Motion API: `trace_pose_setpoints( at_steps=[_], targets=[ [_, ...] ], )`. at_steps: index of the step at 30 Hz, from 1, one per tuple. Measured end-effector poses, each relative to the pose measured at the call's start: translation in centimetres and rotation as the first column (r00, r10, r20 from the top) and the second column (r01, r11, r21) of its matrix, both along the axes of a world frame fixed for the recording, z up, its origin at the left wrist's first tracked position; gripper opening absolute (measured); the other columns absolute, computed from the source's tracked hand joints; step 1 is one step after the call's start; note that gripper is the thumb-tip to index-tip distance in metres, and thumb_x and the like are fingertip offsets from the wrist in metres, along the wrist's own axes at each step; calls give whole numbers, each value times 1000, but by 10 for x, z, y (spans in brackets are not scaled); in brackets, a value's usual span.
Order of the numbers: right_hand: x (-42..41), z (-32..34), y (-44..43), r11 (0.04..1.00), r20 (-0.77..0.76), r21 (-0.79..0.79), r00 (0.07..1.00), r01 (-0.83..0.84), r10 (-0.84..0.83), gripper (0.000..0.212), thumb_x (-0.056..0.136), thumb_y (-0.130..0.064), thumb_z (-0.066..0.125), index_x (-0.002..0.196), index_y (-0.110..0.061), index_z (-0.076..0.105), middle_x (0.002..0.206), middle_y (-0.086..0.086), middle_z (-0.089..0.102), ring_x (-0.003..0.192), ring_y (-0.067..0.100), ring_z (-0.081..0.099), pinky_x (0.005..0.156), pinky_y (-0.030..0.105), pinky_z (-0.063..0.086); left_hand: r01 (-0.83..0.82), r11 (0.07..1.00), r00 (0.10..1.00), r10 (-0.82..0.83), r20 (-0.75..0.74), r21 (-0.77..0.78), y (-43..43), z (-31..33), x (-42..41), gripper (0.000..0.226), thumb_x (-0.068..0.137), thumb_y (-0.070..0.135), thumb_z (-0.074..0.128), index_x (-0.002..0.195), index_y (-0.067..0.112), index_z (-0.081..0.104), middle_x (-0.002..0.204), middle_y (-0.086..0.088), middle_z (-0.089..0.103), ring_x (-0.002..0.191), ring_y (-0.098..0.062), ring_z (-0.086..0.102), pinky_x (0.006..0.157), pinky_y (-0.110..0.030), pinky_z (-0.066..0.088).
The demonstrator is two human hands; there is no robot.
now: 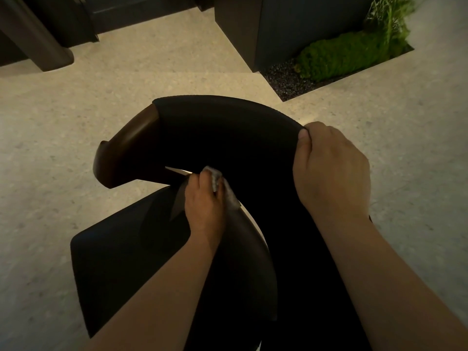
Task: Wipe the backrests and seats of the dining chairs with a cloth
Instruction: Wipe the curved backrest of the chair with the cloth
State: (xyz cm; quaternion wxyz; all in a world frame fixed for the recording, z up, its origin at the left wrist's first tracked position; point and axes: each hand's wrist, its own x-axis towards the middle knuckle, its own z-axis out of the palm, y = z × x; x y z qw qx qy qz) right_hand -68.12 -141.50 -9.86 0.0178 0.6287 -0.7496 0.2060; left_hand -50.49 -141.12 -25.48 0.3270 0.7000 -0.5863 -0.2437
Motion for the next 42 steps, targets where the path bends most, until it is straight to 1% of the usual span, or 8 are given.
trace_pose_setpoints(
  at_steps=[5, 7, 10, 17, 21, 31, 36, 42],
  targets=[
    [0, 0, 0, 1000, -1, 3, 1000, -1, 1, 34, 104, -30, 31, 96, -12, 58, 78, -3, 48, 67, 15, 46, 62, 28, 31, -4, 900, 972, 106, -210, 437, 5, -14, 11, 12, 100, 26, 45, 108, 21, 53, 115, -10, 58, 84, -10, 58, 72, -23, 44],
    [0, -1, -1, 1000, -7, 14, 1000, -1, 1, 34, 104, -30, 30, 96, -12, 58, 78, -3, 48, 66, 15, 47, 62, 29, 33, -34, 950, 967, 109, -229, 311, 9, -1, 11, 11, 99, 32, 45, 106, 25, 51, 116, -3, 55, 84, -5, 55, 70, -17, 40],
    [0, 0, -1, 1000, -2, 18, 1000, -5, 5, 34, 104, -30, 30, 95, -12, 57, 77, -1, 50, 65, 17, 48, 60, 30, 35, -12, 1000, 996, 11, -83, -10, 8, 34, 9, 26, 94, 43, 44, 110, 24, 52, 111, 8, 46, 89, -2, 49, 77, -15, 38],
    [2, 4, 0, 999, 20, 39, 1000, 1, -1, 34, 103, -29, 31, 97, -11, 59, 77, -2, 49, 64, 17, 47, 60, 29, 32, 13, 912, 968, 91, 235, -410, -50, 120, 12, 27, 91, 37, 50, 109, 17, 56, 106, -4, 49, 96, -11, 41, 75, -12, 29],
    [3, 5, 0, 999, 31, 50, 999, 3, -4, 35, 103, -30, 30, 97, -11, 59, 78, -4, 48, 65, 15, 47, 62, 28, 33, -7, 945, 908, 143, 393, -327, -81, 134, 13, 28, 97, 34, 48, 115, 14, 57, 112, -12, 52, 98, -26, 45, 75, -28, 37],
    [4, 5, 0, 998, 24, 62, 1000, 13, -14, 34, 102, -28, 31, 96, -11, 59, 77, -4, 48, 64, 14, 45, 61, 27, 31, -12, 954, 933, 119, 341, -300, -74, 122, 15, 25, 97, 32, 50, 108, 12, 59, 106, -10, 53, 95, -24, 48, 73, -25, 31],
    [5, 6, 0, 998, 24, 58, 999, 19, -20, 33, 102, -28, 32, 95, -11, 59, 76, -3, 50, 64, 15, 46, 60, 27, 32, -3, 959, 946, 95, 309, -285, -51, 116, 19, 30, 95, 36, 51, 110, 11, 60, 102, -7, 54, 89, -13, 41, 72, -23, 30],
    [5, 6, 0, 999, 23, 46, 999, 20, -22, 33, 102, -28, 32, 92, -11, 58, 74, -3, 48, 62, 15, 45, 59, 29, 32, -26, 959, 919, 134, 371, -281, -65, 127, 25, 36, 96, 39, 47, 118, 12, 56, 103, -9, 50, 90, -17, 41, 73, -25, 29]
  ],
)
